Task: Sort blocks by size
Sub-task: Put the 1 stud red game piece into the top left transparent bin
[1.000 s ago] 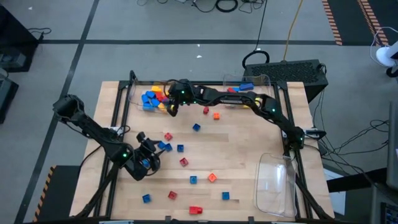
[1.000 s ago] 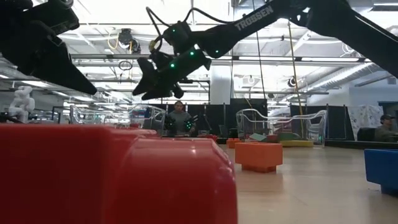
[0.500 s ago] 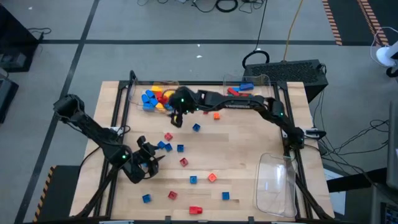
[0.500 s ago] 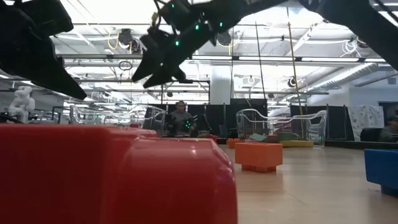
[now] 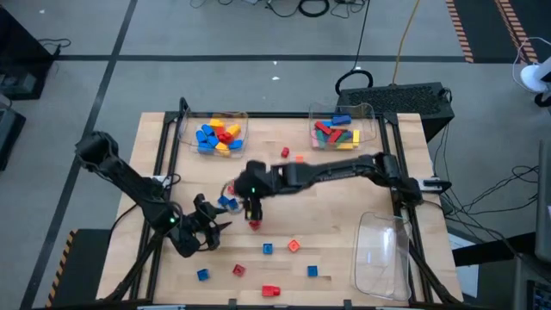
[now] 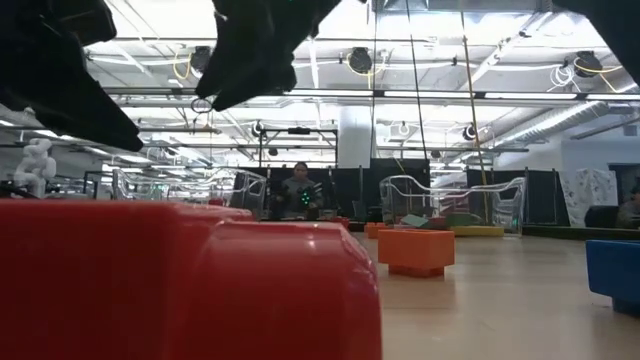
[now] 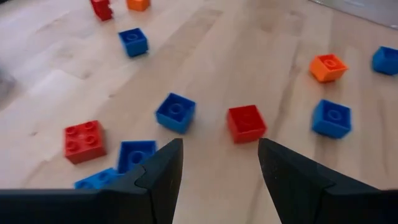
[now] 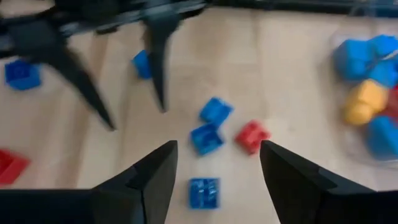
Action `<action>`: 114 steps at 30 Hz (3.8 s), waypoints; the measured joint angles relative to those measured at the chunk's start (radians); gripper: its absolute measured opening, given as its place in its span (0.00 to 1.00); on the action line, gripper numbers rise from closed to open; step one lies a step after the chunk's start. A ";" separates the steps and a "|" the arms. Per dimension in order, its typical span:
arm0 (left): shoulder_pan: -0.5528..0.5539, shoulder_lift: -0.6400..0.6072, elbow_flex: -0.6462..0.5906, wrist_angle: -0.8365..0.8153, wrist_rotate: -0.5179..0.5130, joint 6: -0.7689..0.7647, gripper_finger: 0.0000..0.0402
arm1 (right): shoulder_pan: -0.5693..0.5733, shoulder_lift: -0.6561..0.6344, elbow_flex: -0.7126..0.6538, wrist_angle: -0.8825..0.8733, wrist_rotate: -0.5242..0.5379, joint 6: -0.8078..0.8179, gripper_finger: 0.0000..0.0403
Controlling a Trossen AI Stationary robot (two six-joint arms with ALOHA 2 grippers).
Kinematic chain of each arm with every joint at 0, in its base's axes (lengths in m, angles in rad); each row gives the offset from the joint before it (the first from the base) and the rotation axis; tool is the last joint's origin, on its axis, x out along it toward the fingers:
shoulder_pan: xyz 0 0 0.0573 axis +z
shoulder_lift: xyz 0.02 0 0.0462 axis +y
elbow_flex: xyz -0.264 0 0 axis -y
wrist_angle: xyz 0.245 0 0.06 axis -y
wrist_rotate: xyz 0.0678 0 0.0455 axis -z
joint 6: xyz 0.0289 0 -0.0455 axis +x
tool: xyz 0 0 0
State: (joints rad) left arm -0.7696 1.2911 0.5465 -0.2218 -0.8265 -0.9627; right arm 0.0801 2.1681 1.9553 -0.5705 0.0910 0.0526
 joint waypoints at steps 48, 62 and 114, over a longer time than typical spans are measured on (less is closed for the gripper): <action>0.037 0.233 0.001 0.441 0.007 0.246 0.52 | 0.519 0.143 -0.016 -0.014 0.064 0.508 0.53; 0.037 0.233 0.001 0.438 0.012 0.239 0.52 | 0.537 0.234 -0.016 0.023 0.088 0.546 0.68; 0.014 0.008 0.000 -0.478 -0.274 -0.251 0.52 | -0.313 0.082 -0.016 0.151 -0.176 -0.205 0.27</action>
State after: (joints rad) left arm -0.7554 1.2995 0.5468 -0.7000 -1.1001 -1.2134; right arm -0.2333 2.2498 1.9392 -0.4194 -0.0848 -0.1526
